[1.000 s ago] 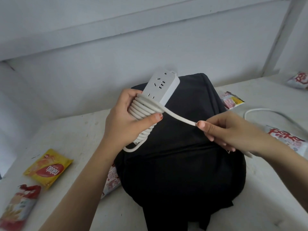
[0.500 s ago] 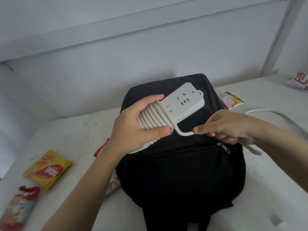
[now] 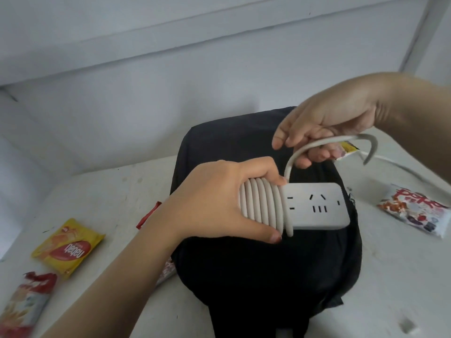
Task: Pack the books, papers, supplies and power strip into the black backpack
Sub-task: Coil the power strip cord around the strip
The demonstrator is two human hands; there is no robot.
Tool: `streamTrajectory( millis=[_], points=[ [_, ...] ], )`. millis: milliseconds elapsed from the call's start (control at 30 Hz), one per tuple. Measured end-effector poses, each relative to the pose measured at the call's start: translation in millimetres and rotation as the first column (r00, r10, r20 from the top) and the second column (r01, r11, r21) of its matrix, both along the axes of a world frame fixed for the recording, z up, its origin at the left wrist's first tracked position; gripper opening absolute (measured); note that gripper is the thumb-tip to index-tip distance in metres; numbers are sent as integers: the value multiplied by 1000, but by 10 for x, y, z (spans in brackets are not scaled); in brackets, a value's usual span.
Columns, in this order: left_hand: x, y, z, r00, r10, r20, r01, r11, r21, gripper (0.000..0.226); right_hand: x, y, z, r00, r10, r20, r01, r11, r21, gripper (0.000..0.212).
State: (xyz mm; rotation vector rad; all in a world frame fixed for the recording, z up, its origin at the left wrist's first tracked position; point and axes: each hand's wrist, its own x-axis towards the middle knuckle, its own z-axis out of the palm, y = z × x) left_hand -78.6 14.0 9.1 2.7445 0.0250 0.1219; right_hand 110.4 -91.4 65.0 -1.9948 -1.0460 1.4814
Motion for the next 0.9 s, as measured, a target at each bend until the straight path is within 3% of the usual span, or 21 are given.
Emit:
streamTrajectory(
  millis=[100, 233, 400, 567, 767, 900],
  points=[
    [38, 0, 12, 999, 53, -7, -52, 993, 104, 61, -225, 16, 109, 995, -29, 91, 22, 997, 76, 15],
    [84, 66, -19, 987, 155, 33, -158, 972, 171, 65, -395, -16, 28, 935, -112, 338, 46, 979, 199, 19],
    [138, 144, -134, 975, 204, 89, -216, 964, 158, 93, -527, -146, -115, 915, -232, 330, 101, 923, 370, 18],
    [95, 223, -264, 953, 241, 181, -239, 970, -32, 69, -690, -345, -347, 919, -260, 298, 107, 889, 445, 1],
    [23, 394, -280, 878, 374, 299, -263, 899, -351, 71, -580, -563, -555, 934, -199, 297, 17, 854, 519, 47],
    [18, 391, -233, 864, 365, 347, -188, 873, -449, 70, -424, -642, -578, 951, -118, 286, 6, 931, 365, 58]
  ],
)
